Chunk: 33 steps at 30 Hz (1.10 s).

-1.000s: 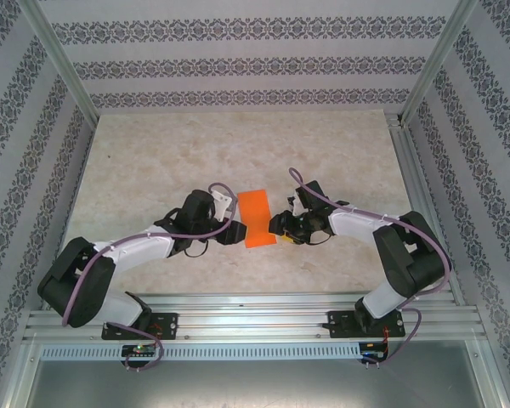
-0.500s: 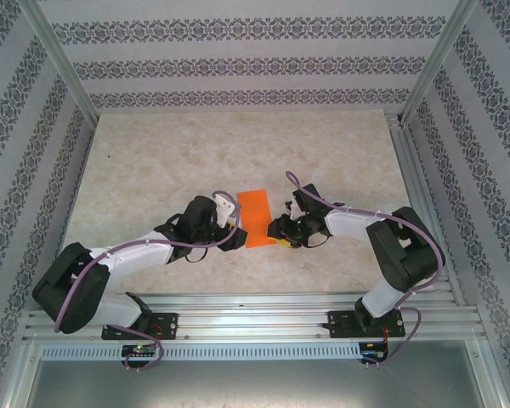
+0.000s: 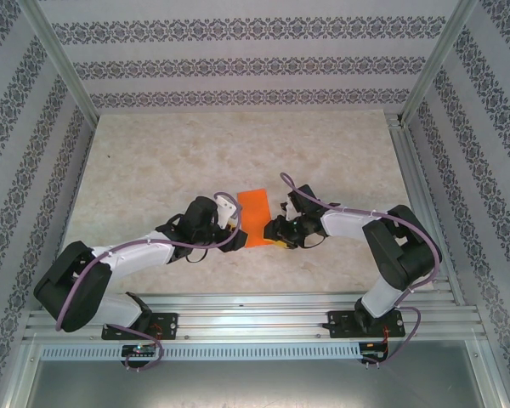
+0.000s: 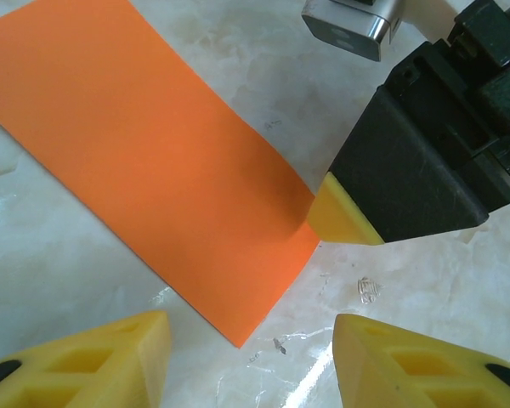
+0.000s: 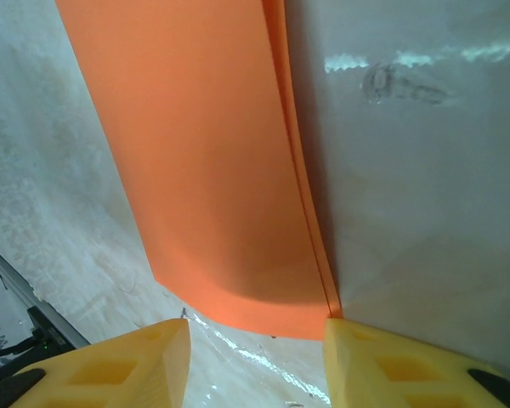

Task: Fold a paper plane with a square sheet of paper (fold left side to right side)
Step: Fold the triangle a second time at the center of the table.

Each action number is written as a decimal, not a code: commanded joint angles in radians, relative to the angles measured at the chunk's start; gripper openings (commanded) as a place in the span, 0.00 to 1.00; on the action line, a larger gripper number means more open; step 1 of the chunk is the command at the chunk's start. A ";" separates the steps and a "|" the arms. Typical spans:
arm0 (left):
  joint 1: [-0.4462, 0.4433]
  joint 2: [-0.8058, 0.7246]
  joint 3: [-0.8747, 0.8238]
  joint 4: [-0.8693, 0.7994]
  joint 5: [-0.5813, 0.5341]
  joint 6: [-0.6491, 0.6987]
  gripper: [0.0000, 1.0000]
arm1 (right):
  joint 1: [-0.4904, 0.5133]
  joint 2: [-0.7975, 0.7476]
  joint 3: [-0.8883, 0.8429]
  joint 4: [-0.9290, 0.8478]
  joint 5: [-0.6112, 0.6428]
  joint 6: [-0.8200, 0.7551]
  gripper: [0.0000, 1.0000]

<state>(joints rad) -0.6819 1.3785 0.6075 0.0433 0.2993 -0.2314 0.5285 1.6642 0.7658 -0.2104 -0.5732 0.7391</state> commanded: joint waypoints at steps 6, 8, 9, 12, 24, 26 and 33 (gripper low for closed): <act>-0.033 0.023 0.014 0.016 -0.008 0.058 0.55 | 0.005 0.033 0.046 0.053 -0.008 0.010 0.46; -0.041 0.032 0.010 0.014 -0.019 0.066 0.55 | 0.004 0.041 0.051 0.058 -0.009 0.015 0.46; -0.041 0.033 0.007 0.019 -0.022 0.066 0.55 | 0.002 0.042 0.055 0.046 -0.001 0.010 0.46; -0.042 0.029 -0.014 0.050 -0.029 0.054 0.55 | -0.007 0.024 0.079 -0.023 0.062 -0.039 0.47; -0.043 0.021 -0.022 0.054 -0.041 0.051 0.55 | -0.024 0.107 0.209 -0.106 0.149 -0.156 0.51; -0.042 0.016 -0.029 0.059 -0.042 0.047 0.55 | -0.035 0.123 0.244 -0.095 0.162 -0.184 0.51; -0.041 0.003 -0.041 0.071 -0.055 0.042 0.56 | -0.073 0.207 0.393 -0.039 0.164 -0.298 0.57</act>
<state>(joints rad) -0.7101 1.4036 0.5785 0.0685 0.2619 -0.1944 0.4664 1.8309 1.0912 -0.2947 -0.4252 0.5232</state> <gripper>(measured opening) 0.558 0.570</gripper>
